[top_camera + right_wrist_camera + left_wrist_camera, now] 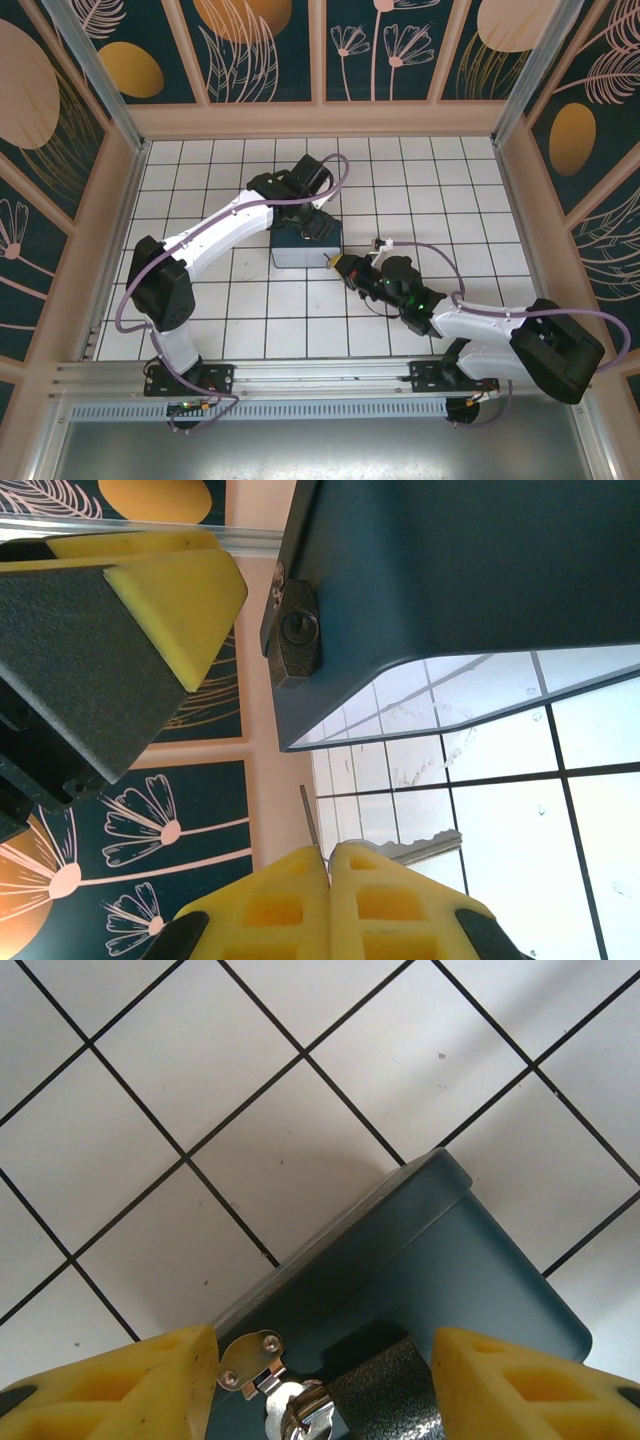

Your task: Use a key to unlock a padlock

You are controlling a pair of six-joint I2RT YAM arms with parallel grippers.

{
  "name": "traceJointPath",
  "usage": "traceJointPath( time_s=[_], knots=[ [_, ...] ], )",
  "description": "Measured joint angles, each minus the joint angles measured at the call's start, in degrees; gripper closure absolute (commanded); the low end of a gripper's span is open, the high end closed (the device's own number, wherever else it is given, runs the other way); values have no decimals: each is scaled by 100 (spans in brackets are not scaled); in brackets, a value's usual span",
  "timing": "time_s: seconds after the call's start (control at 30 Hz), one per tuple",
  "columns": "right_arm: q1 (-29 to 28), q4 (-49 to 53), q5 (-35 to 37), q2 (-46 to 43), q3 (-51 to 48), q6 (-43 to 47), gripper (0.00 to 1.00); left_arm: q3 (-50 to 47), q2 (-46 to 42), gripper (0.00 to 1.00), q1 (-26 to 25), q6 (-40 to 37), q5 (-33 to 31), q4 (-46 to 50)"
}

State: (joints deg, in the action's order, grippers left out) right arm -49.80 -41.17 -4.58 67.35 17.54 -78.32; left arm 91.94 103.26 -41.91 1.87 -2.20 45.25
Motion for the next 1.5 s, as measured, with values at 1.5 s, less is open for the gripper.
traceJointPath(
  time_s=[1.5],
  knots=[
    [168,-584,-197,581,-57,4,100,656,662,35,0,186,-251,688]
  ],
)
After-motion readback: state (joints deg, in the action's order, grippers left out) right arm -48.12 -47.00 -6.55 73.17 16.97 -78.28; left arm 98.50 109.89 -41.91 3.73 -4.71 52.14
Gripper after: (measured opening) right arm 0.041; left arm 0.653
